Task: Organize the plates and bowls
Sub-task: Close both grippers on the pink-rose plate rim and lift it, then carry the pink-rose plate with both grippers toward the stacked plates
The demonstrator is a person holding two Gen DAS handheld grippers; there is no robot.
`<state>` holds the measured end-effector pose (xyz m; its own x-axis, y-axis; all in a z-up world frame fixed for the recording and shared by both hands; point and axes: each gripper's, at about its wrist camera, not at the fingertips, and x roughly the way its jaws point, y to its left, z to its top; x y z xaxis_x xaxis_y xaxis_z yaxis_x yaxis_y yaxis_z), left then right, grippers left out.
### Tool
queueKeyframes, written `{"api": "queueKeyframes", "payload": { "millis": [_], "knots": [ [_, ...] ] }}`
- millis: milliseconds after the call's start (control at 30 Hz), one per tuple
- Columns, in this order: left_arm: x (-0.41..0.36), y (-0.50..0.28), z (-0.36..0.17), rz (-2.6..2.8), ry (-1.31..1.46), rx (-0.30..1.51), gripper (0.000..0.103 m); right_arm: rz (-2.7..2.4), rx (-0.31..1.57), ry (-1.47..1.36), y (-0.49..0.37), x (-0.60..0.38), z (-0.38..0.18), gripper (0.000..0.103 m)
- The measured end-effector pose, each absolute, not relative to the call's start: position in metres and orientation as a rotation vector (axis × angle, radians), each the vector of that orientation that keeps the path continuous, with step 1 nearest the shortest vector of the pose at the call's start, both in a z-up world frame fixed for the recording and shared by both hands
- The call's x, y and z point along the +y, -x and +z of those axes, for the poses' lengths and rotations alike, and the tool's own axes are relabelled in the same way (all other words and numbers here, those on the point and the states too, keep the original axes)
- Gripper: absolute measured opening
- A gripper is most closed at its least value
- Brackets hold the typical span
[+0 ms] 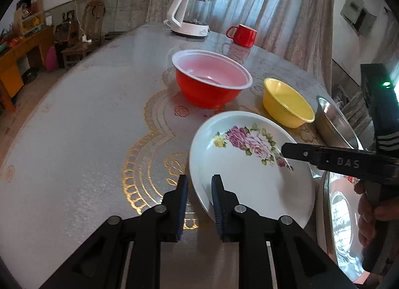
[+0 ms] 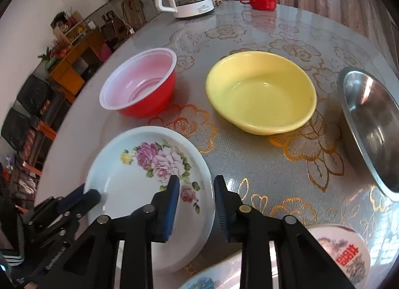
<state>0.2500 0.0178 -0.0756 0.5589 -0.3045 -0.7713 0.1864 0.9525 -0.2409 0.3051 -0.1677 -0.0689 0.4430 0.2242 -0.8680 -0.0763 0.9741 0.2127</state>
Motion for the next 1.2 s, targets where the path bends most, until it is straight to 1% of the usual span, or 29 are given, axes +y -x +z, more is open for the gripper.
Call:
{"api": "queueKeyframes", "payload": {
  "millis": [33,67,100,133,167,233,300,400,467,533,700,800,967,1067,1200],
  "knots": [
    [0.019,-0.251,-0.078,-0.301,0.152,0.946,0.025,0.188,1.099,-0.143,-0.305,-0.168,-0.070,0.024],
    [0.020,-0.251,-0.079,-0.304,0.162,0.953,0.032,0.188,1.103,-0.148,-0.305,-0.169,-0.072,0.022],
    [0.021,-0.251,-0.081,-0.314,0.180,0.958,0.036,0.191,1.109,-0.161,-0.305,-0.170,-0.074,0.022],
    [0.021,-0.249,-0.081,-0.332,0.194,0.944,0.046,0.194,1.114,-0.179,-0.307,-0.171,-0.076,0.022],
    [0.021,-0.247,-0.081,-0.347,0.198,0.938,0.053,0.192,1.114,-0.180,-0.307,-0.171,-0.076,0.022],
    [0.015,-0.243,-0.080,-0.352,0.159,0.935,0.055,0.190,1.115,-0.168,-0.308,-0.169,-0.077,0.022],
    [0.011,-0.239,-0.079,-0.344,0.111,0.932,0.055,0.226,1.119,-0.177,-0.308,-0.165,-0.077,0.022],
    [0.018,-0.237,-0.079,-0.314,0.098,0.920,0.049,0.266,1.130,-0.170,-0.308,-0.156,-0.078,0.021],
    [0.026,-0.237,-0.080,-0.313,0.117,0.922,0.032,0.256,1.130,-0.161,-0.307,-0.153,-0.077,0.024],
    [0.034,-0.238,-0.080,-0.320,0.127,0.929,0.027,0.254,1.133,-0.151,-0.308,-0.152,-0.078,0.026],
    [0.035,-0.237,-0.080,-0.328,0.119,0.919,0.026,0.225,1.108,-0.078,-0.307,-0.143,-0.078,0.024],
    [0.037,-0.232,-0.082,-0.319,0.109,0.893,0.026,0.222,1.092,-0.116,-0.305,-0.148,-0.078,0.019],
    [0.047,-0.229,-0.083,-0.318,0.154,0.871,0.026,0.245,1.063,-0.132,-0.295,-0.151,-0.073,0.016],
    [0.054,-0.228,-0.084,-0.309,0.188,0.869,0.025,0.251,1.041,-0.180,-0.292,-0.153,-0.071,0.011],
    [0.059,-0.226,-0.084,-0.306,0.220,0.866,0.026,0.268,1.007,-0.206,-0.287,-0.156,-0.068,0.009]
  ]
}}
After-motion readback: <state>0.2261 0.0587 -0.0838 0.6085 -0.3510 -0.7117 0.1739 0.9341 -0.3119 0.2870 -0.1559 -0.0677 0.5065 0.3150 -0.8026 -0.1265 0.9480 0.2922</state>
